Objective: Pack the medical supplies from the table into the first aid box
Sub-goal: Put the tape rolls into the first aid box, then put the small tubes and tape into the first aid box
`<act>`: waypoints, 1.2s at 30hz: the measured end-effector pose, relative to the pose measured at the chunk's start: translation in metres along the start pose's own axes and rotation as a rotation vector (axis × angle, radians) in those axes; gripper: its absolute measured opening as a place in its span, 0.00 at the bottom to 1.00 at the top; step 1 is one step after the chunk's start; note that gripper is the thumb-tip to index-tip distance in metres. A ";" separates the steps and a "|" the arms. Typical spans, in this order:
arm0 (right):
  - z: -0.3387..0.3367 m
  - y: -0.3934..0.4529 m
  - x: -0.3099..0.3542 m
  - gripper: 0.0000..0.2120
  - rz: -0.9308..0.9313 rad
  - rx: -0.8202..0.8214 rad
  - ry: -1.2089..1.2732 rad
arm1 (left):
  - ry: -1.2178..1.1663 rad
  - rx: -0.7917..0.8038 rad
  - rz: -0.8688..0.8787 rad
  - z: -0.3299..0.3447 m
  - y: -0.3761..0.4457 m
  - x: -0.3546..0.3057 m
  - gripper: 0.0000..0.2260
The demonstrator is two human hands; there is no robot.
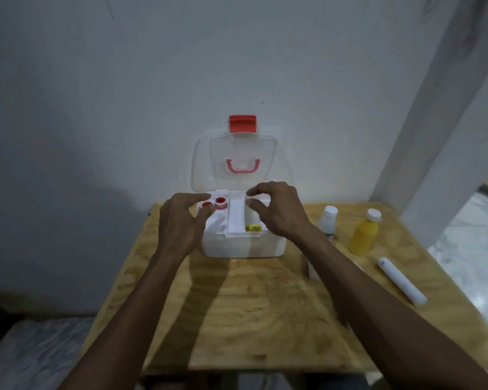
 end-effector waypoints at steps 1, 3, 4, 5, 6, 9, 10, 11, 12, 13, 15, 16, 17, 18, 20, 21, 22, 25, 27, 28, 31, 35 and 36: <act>-0.012 -0.009 -0.003 0.11 0.007 -0.011 0.013 | -0.016 -0.016 0.014 -0.003 -0.007 -0.009 0.14; -0.036 -0.028 -0.012 0.10 0.035 -0.048 0.040 | -0.071 -0.038 0.059 -0.007 -0.023 -0.025 0.12; -0.049 -0.037 -0.018 0.09 0.050 -0.075 0.046 | -0.102 -0.036 0.071 -0.005 -0.030 -0.031 0.11; -0.062 -0.047 -0.026 0.09 0.072 -0.102 0.044 | -0.127 -0.028 0.072 -0.002 -0.037 -0.036 0.11; -0.075 -0.057 -0.035 0.08 0.098 -0.132 0.041 | -0.148 -0.018 0.068 0.002 -0.045 -0.040 0.12; -0.112 -0.091 -0.065 0.07 0.194 -0.219 0.025 | -0.222 0.025 0.063 0.021 -0.071 -0.054 0.13; -0.122 -0.104 -0.076 0.06 0.228 -0.250 0.015 | -0.239 0.049 0.062 0.030 -0.080 -0.059 0.13; -0.130 -0.117 -0.086 0.06 0.264 -0.278 0.000 | -0.247 0.079 0.062 0.041 -0.089 -0.064 0.13; -0.136 -0.130 -0.095 0.06 0.297 -0.300 -0.022 | -0.247 0.109 0.064 0.052 -0.098 -0.068 0.13; -0.139 -0.143 -0.103 0.06 0.325 -0.315 -0.048 | -0.247 0.138 0.076 0.063 -0.105 -0.072 0.13; -0.134 -0.167 -0.114 0.08 0.370 -0.314 -0.090 | -0.241 0.203 0.099 0.087 -0.119 -0.080 0.13; -0.127 -0.176 -0.117 0.09 0.392 -0.298 -0.095 | -0.227 0.240 0.100 0.099 -0.126 -0.083 0.13; -0.118 -0.185 -0.119 0.10 0.411 -0.281 -0.088 | -0.206 0.273 0.095 0.112 -0.132 -0.084 0.14; -0.107 -0.192 -0.119 0.12 0.423 -0.272 -0.084 | -0.178 0.297 0.087 0.124 -0.137 -0.084 0.14; -0.093 -0.202 -0.113 0.13 0.408 -0.302 -0.077 | -0.111 0.320 0.061 0.143 -0.146 -0.082 0.15; -0.088 -0.206 -0.111 0.12 0.396 -0.331 -0.069 | -0.087 0.322 0.050 0.150 -0.149 -0.082 0.15; -0.082 -0.208 -0.111 0.11 0.392 -0.345 -0.059 | -0.075 0.316 0.040 0.154 -0.151 -0.083 0.15; -0.062 -0.211 -0.121 0.17 0.443 -0.303 -0.048 | -0.040 0.289 0.020 0.159 -0.154 -0.086 0.10; -0.060 -0.211 -0.123 0.17 0.452 -0.306 -0.049 | 0.013 0.293 0.025 0.164 -0.154 -0.084 0.09; -0.061 -0.211 -0.121 0.15 0.442 -0.314 -0.057 | 0.036 0.303 0.026 0.166 -0.154 -0.083 0.10; -0.064 -0.210 -0.119 0.12 0.431 -0.319 -0.083 | 0.076 0.307 0.029 0.172 -0.151 -0.078 0.12; -0.062 -0.210 -0.117 0.07 0.416 -0.313 -0.156 | 0.139 0.305 0.032 0.175 -0.149 -0.074 0.16; -0.063 -0.210 -0.114 0.06 0.413 -0.315 -0.185 | 0.150 0.311 0.033 0.176 -0.148 -0.074 0.16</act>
Point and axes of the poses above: each hand's wrist, its own y-axis towards the middle knuckle, its own z-axis out of the palm, x = y × z, the point moved 9 cm from there along y, towards the middle knuckle, and after that the axes turned 3 degrees about -x, right-handed, at the moved point
